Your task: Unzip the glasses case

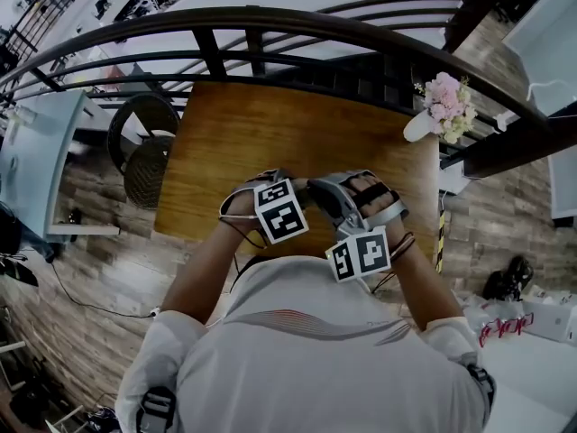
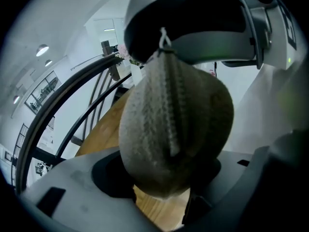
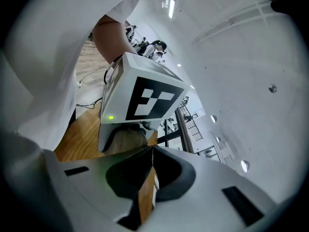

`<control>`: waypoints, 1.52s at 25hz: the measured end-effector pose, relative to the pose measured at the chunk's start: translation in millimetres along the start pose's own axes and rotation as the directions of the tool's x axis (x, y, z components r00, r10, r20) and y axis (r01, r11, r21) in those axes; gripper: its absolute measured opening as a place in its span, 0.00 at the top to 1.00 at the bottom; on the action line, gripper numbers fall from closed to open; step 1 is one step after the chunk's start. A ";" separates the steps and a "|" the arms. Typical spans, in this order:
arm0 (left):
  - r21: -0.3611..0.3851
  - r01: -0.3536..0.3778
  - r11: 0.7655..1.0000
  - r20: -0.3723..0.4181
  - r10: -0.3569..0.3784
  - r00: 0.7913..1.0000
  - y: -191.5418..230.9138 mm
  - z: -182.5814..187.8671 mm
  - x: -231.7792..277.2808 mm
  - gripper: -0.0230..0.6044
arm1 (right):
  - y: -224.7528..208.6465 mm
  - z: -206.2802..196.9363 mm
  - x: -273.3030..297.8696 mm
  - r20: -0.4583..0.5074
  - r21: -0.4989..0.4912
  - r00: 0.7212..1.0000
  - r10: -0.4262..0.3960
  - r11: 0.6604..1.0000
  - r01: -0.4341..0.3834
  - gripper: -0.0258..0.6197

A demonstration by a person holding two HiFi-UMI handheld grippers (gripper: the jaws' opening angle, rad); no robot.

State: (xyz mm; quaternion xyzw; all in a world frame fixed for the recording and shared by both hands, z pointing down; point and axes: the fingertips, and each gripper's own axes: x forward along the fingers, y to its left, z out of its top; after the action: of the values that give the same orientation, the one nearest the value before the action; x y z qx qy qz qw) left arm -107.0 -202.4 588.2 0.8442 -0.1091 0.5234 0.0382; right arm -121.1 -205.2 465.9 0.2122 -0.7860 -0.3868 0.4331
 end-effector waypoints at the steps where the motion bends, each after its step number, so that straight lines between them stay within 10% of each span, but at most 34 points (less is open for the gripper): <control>1: -0.004 -0.015 1.000 0.016 0.015 1.000 2.7 1.4 -1.1 0.51 | -3.0 -0.1 -0.2 0.002 0.009 1.000 -0.014 1.000 0.014 0.87; 8: -0.202 -0.057 0.978 0.293 0.116 0.949 32.3 35.5 -32.2 0.51 | -48.1 -19.2 -10.9 0.011 0.204 0.987 -0.158 0.967 0.153 0.72; 14: -0.492 -0.048 0.869 0.595 0.376 0.710 93.5 56.7 -117.3 0.51 | -90.1 -71.4 -33.5 -0.040 0.657 0.952 -0.304 0.710 0.255 0.79; 23: -0.674 -0.068 0.736 0.646 0.631 0.429 128.0 38.5 -201.5 0.51 | -92.1 -128.6 -41.7 -0.183 0.834 0.914 -0.362 0.435 0.339 0.88; 27: -0.700 -0.106 0.707 0.614 0.671 0.416 130.0 30.8 -200.0 0.51 | -95.9 -136.7 -43.3 -0.200 0.840 0.906 -0.373 0.411 0.355 0.88; 38: -0.684 -0.121 0.720 0.615 0.657 0.436 125.3 38.4 -191.1 0.51 | -97.6 -141.6 -46.9 -0.201 0.869 0.900 -0.387 0.354 0.346 0.88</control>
State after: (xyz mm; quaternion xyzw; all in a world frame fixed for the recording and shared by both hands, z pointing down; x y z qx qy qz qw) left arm -183.3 -303.8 394.2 0.8834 -0.4595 -0.0019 0.0915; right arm 23.5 -293.6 410.5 0.5686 -0.8099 -0.0080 0.1439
